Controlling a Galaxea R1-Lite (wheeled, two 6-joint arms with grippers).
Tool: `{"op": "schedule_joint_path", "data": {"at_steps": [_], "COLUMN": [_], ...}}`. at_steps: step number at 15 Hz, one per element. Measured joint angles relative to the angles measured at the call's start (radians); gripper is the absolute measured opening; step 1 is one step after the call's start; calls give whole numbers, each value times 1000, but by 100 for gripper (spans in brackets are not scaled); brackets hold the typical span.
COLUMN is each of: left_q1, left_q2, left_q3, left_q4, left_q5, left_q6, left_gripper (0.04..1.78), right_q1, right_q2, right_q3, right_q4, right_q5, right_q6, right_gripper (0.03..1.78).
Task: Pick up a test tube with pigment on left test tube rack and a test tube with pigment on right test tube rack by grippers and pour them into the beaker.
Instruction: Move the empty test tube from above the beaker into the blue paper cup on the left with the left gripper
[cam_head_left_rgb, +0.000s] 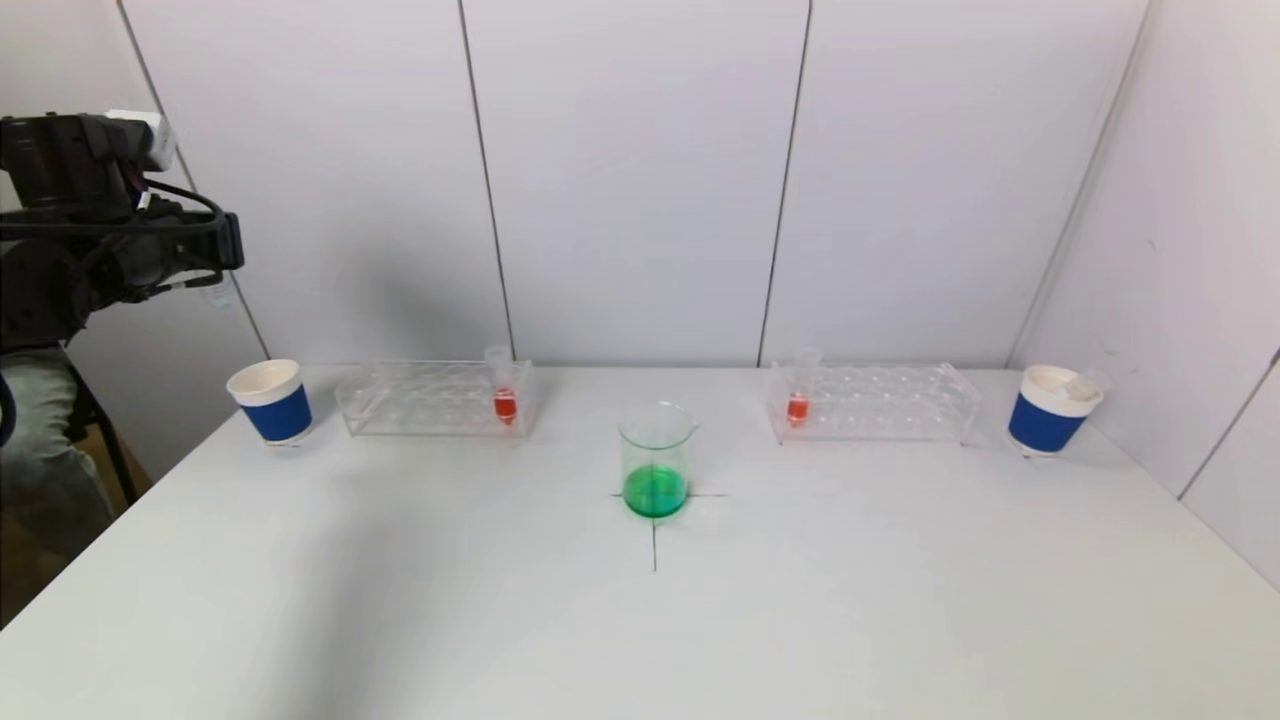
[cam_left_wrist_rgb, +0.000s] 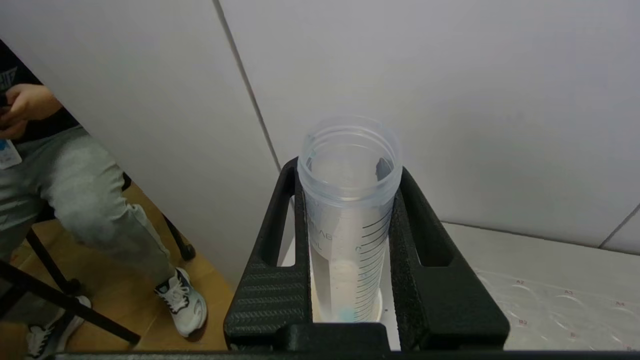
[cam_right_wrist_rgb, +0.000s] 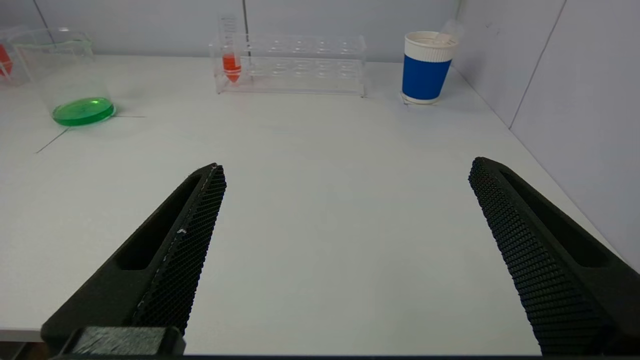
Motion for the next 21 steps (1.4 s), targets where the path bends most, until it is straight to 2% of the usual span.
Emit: {"op": "schedule_joint_path", "data": {"at_steps": [10,15,21], "left_q1": [25,35,46], "left_q2": [135,187,230], "left_q3": [23,89,153], "left_q4": [-123,-262,-347], "left_q5": [2,1,0], "left_q6": [-34,-36,-35], "left_gripper": [46,46,46], "right_q1": [0,0,0], "right_q2": [0,0,0], "right_q3": [0,0,0], "right_q4": [0,0,0], "right_q5": [0,0,0], "right_q6": [0,0,0], "right_gripper": [177,177,177]}}
